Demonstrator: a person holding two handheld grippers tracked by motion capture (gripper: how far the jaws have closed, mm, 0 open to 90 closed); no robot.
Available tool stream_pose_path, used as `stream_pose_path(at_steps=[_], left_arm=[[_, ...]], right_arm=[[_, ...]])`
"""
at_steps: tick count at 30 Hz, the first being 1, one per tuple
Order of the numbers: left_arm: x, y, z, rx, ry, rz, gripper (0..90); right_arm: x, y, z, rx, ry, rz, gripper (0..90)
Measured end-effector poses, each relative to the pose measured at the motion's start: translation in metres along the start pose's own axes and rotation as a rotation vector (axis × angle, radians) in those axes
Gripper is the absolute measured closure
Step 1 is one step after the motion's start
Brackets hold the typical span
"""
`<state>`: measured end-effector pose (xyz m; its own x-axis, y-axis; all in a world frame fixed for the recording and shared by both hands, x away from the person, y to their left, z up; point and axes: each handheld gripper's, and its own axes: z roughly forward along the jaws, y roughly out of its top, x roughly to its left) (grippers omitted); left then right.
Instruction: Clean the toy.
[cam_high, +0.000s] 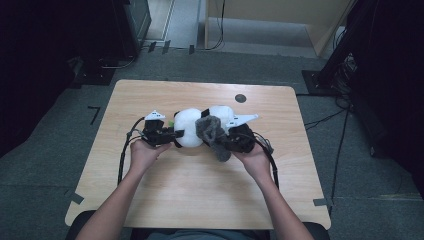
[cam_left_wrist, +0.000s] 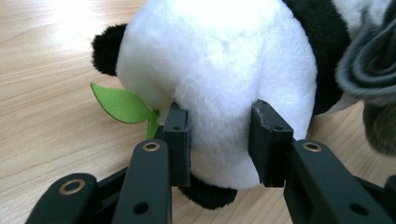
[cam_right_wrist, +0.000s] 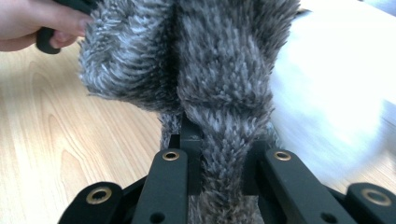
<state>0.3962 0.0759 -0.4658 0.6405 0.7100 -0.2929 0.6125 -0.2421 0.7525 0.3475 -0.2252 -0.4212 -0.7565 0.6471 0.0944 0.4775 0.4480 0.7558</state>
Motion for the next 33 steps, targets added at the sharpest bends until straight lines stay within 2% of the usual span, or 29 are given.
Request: stream_pose_path(at_steps=[9, 16, 22, 28, 33], left_arm=[[0.001, 0.000, 0.000, 0.001, -0.001, 0.001, 63.6], [0.001, 0.000, 0.001, -0.001, -0.002, -0.001, 63.7], [0.002, -0.001, 0.000, 0.001, 0.000, 0.004, 63.6], [0.002, -0.001, 0.000, -0.001, 0.003, 0.008, 63.6], [0.001, -0.001, 0.000, -0.008, -0.002, 0.002, 64.9]], right_arm=[[-0.026, -0.023, -0.031, -0.017, -0.066, 0.080, 78.1], [-0.044, -0.035, -0.040, -0.018, -0.113, 0.135, 78.1], [-0.051, -0.043, -0.042, 0.004, -0.143, 0.160, 78.1], [-0.059, -0.044, -0.049, -0.021, -0.162, 0.207, 78.2], [-0.061, -0.037, -0.057, -0.058, -0.174, 0.207, 78.2]])
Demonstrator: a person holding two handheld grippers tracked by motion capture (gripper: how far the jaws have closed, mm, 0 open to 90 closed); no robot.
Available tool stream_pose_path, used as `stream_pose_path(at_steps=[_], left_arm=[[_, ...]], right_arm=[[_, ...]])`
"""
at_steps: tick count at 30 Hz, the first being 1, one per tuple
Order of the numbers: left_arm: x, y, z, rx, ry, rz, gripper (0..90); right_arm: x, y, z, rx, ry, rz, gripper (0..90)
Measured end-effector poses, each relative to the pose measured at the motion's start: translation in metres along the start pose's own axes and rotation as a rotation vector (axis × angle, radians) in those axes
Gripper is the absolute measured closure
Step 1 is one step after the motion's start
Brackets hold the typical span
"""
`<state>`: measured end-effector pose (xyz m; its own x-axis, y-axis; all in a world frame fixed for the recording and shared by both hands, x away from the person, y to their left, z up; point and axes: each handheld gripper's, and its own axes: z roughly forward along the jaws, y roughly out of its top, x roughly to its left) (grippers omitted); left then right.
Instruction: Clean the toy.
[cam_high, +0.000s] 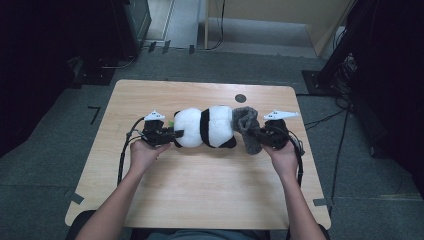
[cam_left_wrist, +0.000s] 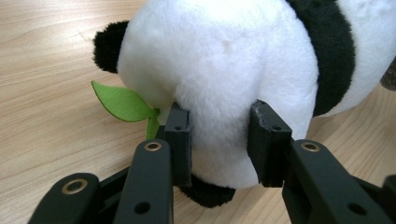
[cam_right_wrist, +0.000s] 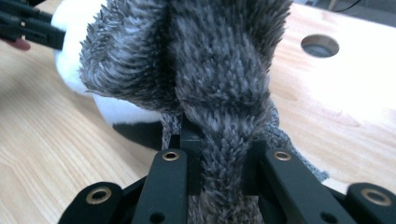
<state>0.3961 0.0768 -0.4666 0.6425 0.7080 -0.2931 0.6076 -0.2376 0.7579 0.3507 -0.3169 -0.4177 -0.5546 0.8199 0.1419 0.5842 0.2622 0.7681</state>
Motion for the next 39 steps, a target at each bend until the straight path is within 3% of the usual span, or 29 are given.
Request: stream_pose_path(at_steps=[10, 16, 21, 32, 39], left_arm=[[0.002, 0.000, -0.002, 0.000, -0.024, -0.012, 67.0], [-0.002, -0.002, -0.005, -0.003, -0.022, -0.006, 67.0], [-0.004, -0.004, -0.006, -0.006, -0.033, -0.017, 66.9], [-0.003, -0.006, -0.003, -0.024, -0.022, 0.008, 63.3], [-0.008, -0.007, -0.006, -0.013, -0.036, 0.000, 64.3]], right_arm=[[-0.004, 0.004, 0.000, -0.006, -0.009, -0.001, 78.2], [-0.015, 0.002, -0.004, -0.004, -0.054, 0.025, 78.2], [-0.023, -0.006, 0.000, -0.001, -0.057, 0.064, 78.2], [-0.003, 0.008, 0.036, 0.032, 0.010, 0.009, 78.2], [-0.001, 0.014, 0.050, 0.048, 0.011, -0.001, 78.3]])
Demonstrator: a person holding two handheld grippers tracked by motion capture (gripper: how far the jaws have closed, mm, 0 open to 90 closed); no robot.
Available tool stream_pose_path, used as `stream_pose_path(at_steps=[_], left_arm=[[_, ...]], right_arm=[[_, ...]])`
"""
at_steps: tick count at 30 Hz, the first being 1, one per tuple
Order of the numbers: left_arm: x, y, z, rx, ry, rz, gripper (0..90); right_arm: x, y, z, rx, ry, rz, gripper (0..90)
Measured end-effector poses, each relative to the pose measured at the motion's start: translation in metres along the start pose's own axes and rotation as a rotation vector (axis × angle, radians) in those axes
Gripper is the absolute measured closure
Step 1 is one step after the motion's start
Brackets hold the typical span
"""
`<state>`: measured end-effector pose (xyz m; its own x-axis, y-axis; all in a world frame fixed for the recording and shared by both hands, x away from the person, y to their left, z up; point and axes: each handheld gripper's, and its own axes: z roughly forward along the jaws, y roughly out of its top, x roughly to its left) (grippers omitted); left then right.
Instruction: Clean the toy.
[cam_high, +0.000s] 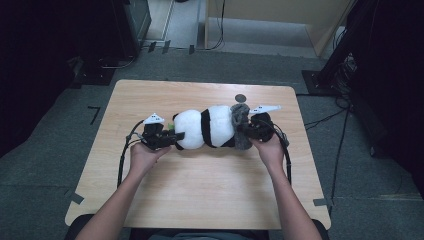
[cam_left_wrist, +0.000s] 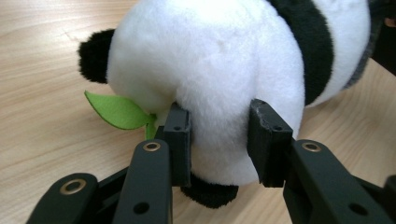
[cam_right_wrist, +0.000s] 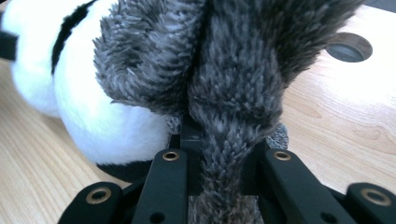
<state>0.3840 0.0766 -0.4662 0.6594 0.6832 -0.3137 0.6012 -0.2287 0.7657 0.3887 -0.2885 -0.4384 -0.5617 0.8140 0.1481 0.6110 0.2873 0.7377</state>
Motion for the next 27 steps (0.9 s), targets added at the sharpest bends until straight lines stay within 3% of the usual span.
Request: stream_pose_path(at_steps=[6, 10, 13, 16, 21, 27], left_arm=[[-0.009, -0.004, -0.003, 0.002, -0.006, 0.010, 64.2], [-0.003, -0.004, -0.003, -0.008, -0.007, 0.013, 57.4], [0.000, -0.002, -0.005, 0.004, -0.006, 0.039, 50.3], [0.002, 0.000, -0.010, 0.007, 0.004, 0.091, 45.1], [0.009, 0.005, -0.016, -0.005, -0.005, 0.101, 41.1], [0.019, 0.017, -0.019, -0.002, -0.008, 0.148, 37.9]], right_arm=[[-0.006, 0.006, 0.003, 0.006, -0.011, -0.003, 78.3], [-0.009, 0.005, 0.005, -0.001, -0.005, 0.003, 78.2], [-0.010, 0.005, 0.004, -0.003, -0.016, -0.009, 78.1], [-0.011, 0.005, 0.003, -0.003, -0.018, 0.002, 78.1], [-0.012, 0.005, 0.004, 0.000, -0.018, -0.001, 78.1], [-0.014, 0.005, 0.004, -0.001, -0.013, -0.009, 78.0]])
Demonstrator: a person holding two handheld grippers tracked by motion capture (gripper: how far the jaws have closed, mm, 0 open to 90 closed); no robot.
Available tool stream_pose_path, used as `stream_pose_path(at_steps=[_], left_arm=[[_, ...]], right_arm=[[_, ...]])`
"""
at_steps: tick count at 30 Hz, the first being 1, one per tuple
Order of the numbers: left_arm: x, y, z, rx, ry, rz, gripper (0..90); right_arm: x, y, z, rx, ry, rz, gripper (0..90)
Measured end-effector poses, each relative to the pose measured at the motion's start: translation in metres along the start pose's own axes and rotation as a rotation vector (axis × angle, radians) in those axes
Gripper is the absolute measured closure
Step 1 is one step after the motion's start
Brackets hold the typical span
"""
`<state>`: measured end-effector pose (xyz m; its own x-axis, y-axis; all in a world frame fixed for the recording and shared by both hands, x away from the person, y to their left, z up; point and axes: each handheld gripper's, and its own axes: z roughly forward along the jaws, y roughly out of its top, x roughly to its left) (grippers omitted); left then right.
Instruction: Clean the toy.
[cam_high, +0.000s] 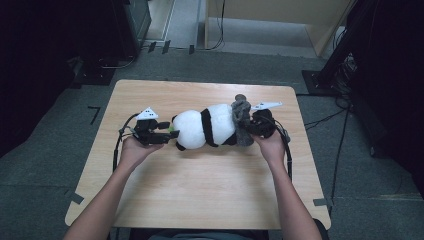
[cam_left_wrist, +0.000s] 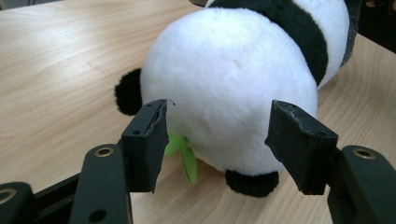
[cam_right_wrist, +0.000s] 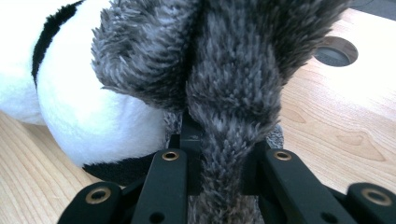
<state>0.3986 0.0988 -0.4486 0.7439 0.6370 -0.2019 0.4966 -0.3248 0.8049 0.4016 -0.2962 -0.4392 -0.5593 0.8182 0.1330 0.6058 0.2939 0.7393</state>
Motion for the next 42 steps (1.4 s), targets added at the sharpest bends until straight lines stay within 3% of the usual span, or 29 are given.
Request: stream_pose_path(at_steps=[3, 13, 17, 24, 29, 35, 38, 42], left_arm=[[0.007, 0.006, 0.000, -0.017, -0.013, 0.007, 36.9], [0.020, 0.019, 0.014, 0.001, -0.085, 0.030, 34.9], [0.025, 0.021, 0.024, 0.023, -0.103, 0.066, 29.3], [0.029, 0.012, 0.037, 0.042, -0.124, 0.082, 15.1], [0.027, 0.008, 0.045, 0.059, -0.137, 0.097, 3.2], [0.017, 0.001, 0.055, 0.083, -0.226, 0.133, 0.0], [0.011, -0.003, 0.058, 0.059, -0.248, 0.164, 0.0], [0.011, -0.011, 0.056, 0.010, -0.262, 0.152, 3.5]], right_arm=[[0.001, 0.000, 0.000, 0.004, -0.001, 0.005, 78.0], [0.000, 0.000, 0.000, 0.005, 0.002, -0.002, 78.0], [0.001, 0.000, 0.001, 0.004, 0.007, -0.007, 78.0], [0.003, 0.000, 0.006, 0.006, 0.019, -0.021, 78.1], [0.006, 0.001, 0.009, -0.002, 0.013, -0.030, 78.3], [0.008, 0.001, 0.014, -0.025, 0.003, -0.037, 79.0], [0.009, 0.001, 0.017, -0.038, -0.010, -0.046, 79.3], [0.008, 0.000, 0.018, -0.048, -0.011, -0.035, 79.4]])
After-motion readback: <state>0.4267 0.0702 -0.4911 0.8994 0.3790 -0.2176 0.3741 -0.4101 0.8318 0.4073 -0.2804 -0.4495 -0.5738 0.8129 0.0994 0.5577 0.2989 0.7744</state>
